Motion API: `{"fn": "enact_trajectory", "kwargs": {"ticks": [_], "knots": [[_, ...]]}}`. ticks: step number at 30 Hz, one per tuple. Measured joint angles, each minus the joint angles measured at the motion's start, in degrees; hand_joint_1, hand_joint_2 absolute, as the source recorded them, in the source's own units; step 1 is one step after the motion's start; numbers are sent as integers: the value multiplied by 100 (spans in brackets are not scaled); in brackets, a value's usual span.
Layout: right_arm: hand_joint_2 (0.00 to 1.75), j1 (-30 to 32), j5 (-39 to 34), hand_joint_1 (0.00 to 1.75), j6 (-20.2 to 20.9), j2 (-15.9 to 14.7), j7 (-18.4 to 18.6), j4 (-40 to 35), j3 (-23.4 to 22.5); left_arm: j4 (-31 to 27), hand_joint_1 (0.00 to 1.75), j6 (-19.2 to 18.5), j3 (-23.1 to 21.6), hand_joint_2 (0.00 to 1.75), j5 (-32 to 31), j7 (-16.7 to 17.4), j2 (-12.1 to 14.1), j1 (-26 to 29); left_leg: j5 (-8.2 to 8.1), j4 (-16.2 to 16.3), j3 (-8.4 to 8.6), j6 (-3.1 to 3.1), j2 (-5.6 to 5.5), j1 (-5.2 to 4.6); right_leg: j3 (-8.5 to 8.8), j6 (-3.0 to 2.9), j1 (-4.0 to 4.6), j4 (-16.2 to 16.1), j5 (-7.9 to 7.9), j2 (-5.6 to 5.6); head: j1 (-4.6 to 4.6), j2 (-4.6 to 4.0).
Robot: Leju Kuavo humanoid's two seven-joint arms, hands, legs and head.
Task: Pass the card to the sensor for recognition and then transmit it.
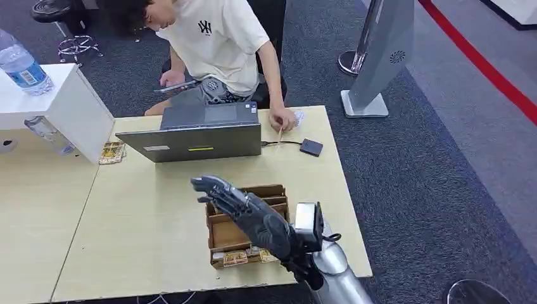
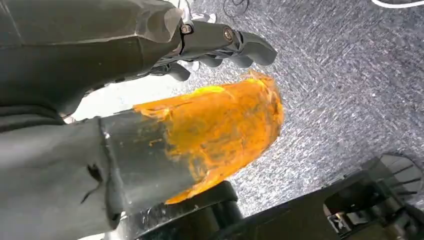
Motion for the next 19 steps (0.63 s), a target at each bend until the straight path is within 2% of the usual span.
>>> {"fn": "enact_trajectory", "kwargs": {"ticks": [3, 6, 9, 13, 19], "knots": [[0, 71, 175, 0, 336, -131, -114, 442, 302, 0, 0, 0, 2, 0, -2, 39, 11, -32, 0, 0, 0, 0, 0, 0, 0, 0, 0, 0, 0, 0, -2, 0], [0, 119, 300, 0, 502, -218, -179, 894, 577, 0, 0, 0, 4, 0, -2, 68, 24, -65, 0, 0, 0, 0, 0, 0, 0, 0, 0, 0, 0, 0, -2, 0], [0, 169, 382, 0, 550, -282, -229, 1238, 779, 0, 0, 0, 4, 0, -4, 98, 28, -77, 0, 0, 0, 0, 0, 0, 0, 0, 0, 0, 0, 1, -2, 0], [0, 173, 426, 0, 657, -341, -171, 2090, 1130, 0, 0, 7, 13, 0, 0, 131, 28, -110, -1, 0, -1, 1, 1, 0, 0, 0, 0, -1, 0, -2, 0, 0], [0, 118, 623, 0, 638, -389, -507, 3233, 1540, 0, 0, 44, 50, 0, 26, 166, 31, -129, -1, 0, 0, 1, 4, -1, 0, 0, 0, -1, 0, 0, -2, 0]]}}
